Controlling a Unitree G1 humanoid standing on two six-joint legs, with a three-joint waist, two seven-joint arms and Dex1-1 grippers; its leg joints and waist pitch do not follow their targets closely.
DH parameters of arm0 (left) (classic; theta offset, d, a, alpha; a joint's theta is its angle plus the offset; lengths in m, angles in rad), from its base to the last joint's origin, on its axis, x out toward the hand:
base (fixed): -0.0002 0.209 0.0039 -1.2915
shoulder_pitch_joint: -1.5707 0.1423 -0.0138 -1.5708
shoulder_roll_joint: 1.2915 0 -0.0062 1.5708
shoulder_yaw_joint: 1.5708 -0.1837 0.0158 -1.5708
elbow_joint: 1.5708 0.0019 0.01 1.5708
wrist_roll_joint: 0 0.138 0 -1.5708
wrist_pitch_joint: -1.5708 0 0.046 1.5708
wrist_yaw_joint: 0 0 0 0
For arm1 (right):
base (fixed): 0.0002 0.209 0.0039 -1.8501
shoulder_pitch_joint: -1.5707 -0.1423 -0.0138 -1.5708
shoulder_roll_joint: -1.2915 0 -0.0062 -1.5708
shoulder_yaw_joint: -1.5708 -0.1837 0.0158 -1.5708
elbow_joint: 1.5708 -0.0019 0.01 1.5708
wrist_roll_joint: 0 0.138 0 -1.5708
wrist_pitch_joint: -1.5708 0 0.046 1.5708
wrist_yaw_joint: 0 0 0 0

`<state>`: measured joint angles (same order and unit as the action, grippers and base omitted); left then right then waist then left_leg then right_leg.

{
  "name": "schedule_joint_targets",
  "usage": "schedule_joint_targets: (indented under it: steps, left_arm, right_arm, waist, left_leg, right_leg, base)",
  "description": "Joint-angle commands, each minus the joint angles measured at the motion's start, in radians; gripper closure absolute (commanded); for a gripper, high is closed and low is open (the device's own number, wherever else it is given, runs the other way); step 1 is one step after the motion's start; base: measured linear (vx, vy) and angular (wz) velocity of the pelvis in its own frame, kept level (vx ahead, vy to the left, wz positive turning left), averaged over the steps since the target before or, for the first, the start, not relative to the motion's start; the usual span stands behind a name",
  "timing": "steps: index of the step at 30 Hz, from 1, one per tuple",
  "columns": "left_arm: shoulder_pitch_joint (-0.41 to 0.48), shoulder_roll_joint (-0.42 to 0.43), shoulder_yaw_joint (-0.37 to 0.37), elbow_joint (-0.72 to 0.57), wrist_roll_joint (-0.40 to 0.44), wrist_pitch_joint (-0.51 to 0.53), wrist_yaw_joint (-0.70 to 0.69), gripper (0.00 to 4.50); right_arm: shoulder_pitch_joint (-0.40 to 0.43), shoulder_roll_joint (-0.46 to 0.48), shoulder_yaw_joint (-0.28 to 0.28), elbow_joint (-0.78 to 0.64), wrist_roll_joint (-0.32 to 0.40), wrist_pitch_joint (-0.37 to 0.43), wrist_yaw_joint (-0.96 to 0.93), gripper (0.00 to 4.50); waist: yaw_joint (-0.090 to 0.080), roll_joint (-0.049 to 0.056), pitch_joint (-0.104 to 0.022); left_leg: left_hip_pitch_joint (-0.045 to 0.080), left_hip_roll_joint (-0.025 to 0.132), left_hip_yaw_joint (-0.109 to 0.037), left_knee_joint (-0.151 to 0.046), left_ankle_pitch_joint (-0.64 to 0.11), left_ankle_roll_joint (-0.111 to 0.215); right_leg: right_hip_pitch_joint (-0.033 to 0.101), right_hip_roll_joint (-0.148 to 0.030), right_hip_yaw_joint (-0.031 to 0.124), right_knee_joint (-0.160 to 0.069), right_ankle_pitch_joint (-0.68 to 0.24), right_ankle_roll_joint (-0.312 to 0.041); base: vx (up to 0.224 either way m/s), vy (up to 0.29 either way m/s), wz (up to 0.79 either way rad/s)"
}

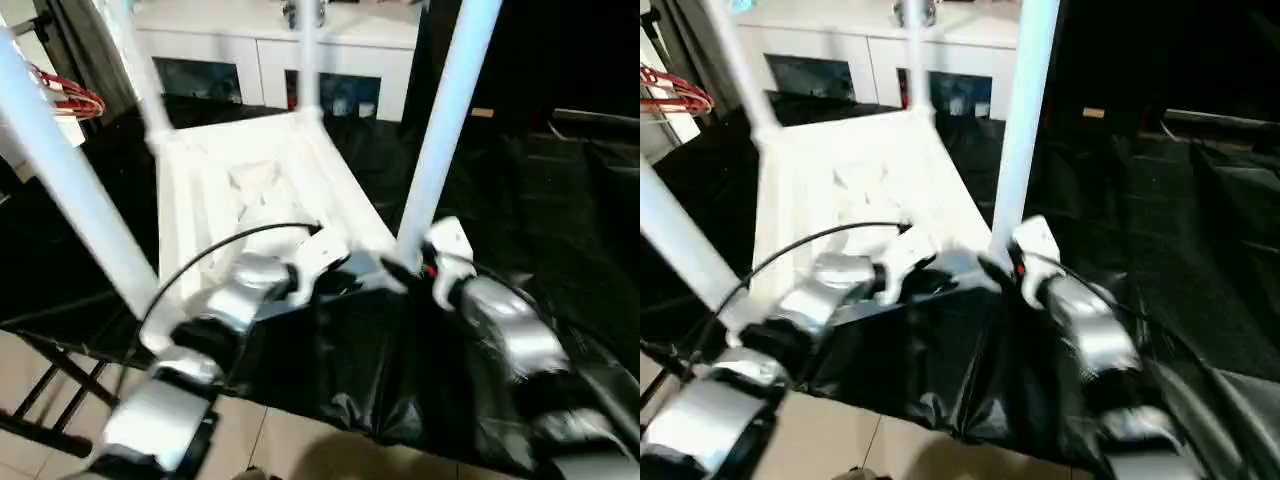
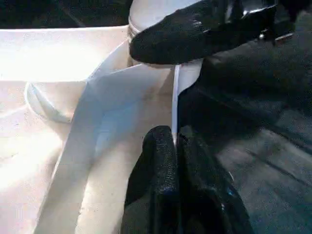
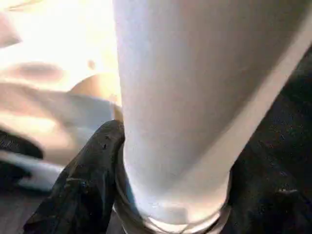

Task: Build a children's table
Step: Rotate leg to tighten

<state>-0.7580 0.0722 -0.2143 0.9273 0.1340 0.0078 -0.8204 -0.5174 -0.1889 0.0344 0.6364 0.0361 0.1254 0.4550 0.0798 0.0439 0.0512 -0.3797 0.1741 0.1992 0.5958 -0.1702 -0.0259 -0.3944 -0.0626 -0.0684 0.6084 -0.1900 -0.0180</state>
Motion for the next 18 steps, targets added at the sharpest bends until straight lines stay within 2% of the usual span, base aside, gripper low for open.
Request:
schedule_joint_targets:
  steps: [1,2,3,4,5,6,8,10,11,13,15,18]
  left_arm:
    - [-0.042,-0.078,-0.007,-0.008,-0.02,-0.012,0.06,4.5]
    - [-0.042,-0.083,-0.01,-0.006,-0.017,-0.014,0.063,4.5]
    - [-0.04,-0.084,-0.014,-0.007,-0.015,-0.02,0.058,4.5]
    - [-0.037,-0.084,-0.015,-0.008,-0.013,-0.025,0.056,4.5]
    - [-0.035,-0.083,-0.015,-0.008,-0.012,-0.028,0.056,4.5]
    - [-0.032,-0.078,-0.017,-0.009,-0.013,-0.036,0.045,4.5]
    - [-0.025,-0.063,-0.018,-0.014,-0.02,-0.048,0.018,4.5]
    - [-0.018,-0.052,-0.016,-0.023,-0.025,-0.06,-0.016,4.5]
    - [-0.014,-0.046,-0.016,-0.029,-0.026,-0.063,-0.028,4.5]
    - [-0.001,-0.023,-0.016,-0.043,-0.035,-0.08,-0.079,4.5]
    - [0.006,-0.006,-0.016,-0.05,-0.041,-0.095,-0.113,4.5]
    - [0.013,0.013,-0.016,-0.057,-0.048,-0.104,-0.148,4.5]
  right_arm:
    - [0.009,0.087,0.075,0.04,-0.015,0.021,0.025,1.8]
    - [0.004,0.098,0.066,0.045,-0.005,0.021,0.027,1.11]
    - [-0.001,0.105,0.061,0.046,0.006,0.024,0.036,1.11]
    - [-0.004,0.108,0.061,0.046,0.011,0.025,0.045,1.11]
    - [-0.005,0.108,0.063,0.046,0.011,0.025,0.05,1.11]
    - [-0.007,0.104,0.068,0.048,0.001,0.017,0.044,0.91]
    - [-0.009,0.088,0.068,0.053,-0.016,-0.009,0.036,0.67]
    - [-0.015,0.071,0.062,0.062,-0.018,-0.023,0.035,0.67]
    - [-0.015,0.062,0.062,0.061,-0.016,-0.031,0.045,0.67]
    - [-0.011,0.032,0.057,0.046,-0.014,-0.052,0.098,0.67]
    - [-0.004,0.003,0.066,0.035,-0.019,-0.077,0.154,0.67]
    - [0.007,-0.03,0.083,0.021,-0.024,-0.108,0.218,0.67]
  waist:
    - [-0.004,-0.019,-0.056]
    - [-0.003,-0.018,-0.057]
    - [-0.003,-0.017,-0.058]
    - [-0.004,-0.021,-0.058]
    - [-0.003,-0.019,-0.058]
    - [-0.003,-0.021,-0.058]
    - [-0.003,-0.019,-0.056]
    - [-0.003,-0.02,-0.056]
    - [-0.004,-0.023,-0.057]
    - [-0.002,-0.021,-0.057]
    - [0.001,-0.023,-0.06]
    - [0.008,-0.023,-0.063]
  left_leg:
    - [0.022,0.057,-0.037,-0.072,-0.282,0.036]
    - [0.023,0.059,-0.038,-0.073,-0.282,0.037]
    - [0.023,0.059,-0.038,-0.074,-0.282,0.037]
    - [0.022,0.06,-0.038,-0.074,-0.277,0.04]
    - [0.021,0.06,-0.038,-0.074,-0.269,0.042]
    - [0.021,0.06,-0.036,-0.075,-0.269,0.044]
    - [0.023,0.06,-0.037,-0.075,-0.278,0.042]
    - [0.023,0.06,-0.037,-0.075,-0.284,0.039]
    - [0.022,0.06,-0.037,-0.076,-0.282,0.039]
    - [0.022,0.061,-0.037,-0.076,-0.277,0.043]
    - [0.017,0.06,-0.033,-0.072,-0.238,0.059]
    - [0.014,0.06,-0.031,-0.067,-0.202,0.075]
  right_leg:
    - [0.033,-0.099,0.052,-0.108,-0.39,-0.161]
    - [0.034,-0.098,0.052,-0.108,-0.386,-0.16]
    - [0.034,-0.098,0.053,-0.106,-0.377,-0.162]
    - [0.036,-0.098,0.053,-0.104,-0.36,-0.165]
    - [0.036,-0.098,0.054,-0.102,-0.342,-0.17]
    - [0.037,-0.098,0.053,-0.102,-0.337,-0.172]
    - [0.035,-0.1,0.053,-0.104,-0.356,-0.172]
    - [0.035,-0.102,0.053,-0.107,-0.375,-0.166]
    - [0.035,-0.1,0.054,-0.106,-0.371,-0.166]
    - [0.036,-0.1,0.054,-0.104,-0.356,-0.168]
    - [0.04,-0.1,0.056,-0.097,-0.297,-0.18]
    - [0.042,-0.102,0.054,-0.093,-0.263,-0.186]
  base:
    - [0.0,0.0,0.0]
    - [0.0,0.0,0.0]
    - [0.0,0.0,0.0]
    - [0.0,0.0,0.0]
    - [0.0,0.0,0.0]
    - [0.0,0.0,0.0]
    - [0.0,0.0,0.0]
    - [0.0,0.0,0.0]
    - [0.0,0.0,0.0]
    - [0.0,0.0,0.0]
    - [0.0,0.0,0.0]
    - [0.0,0.0,0.0]
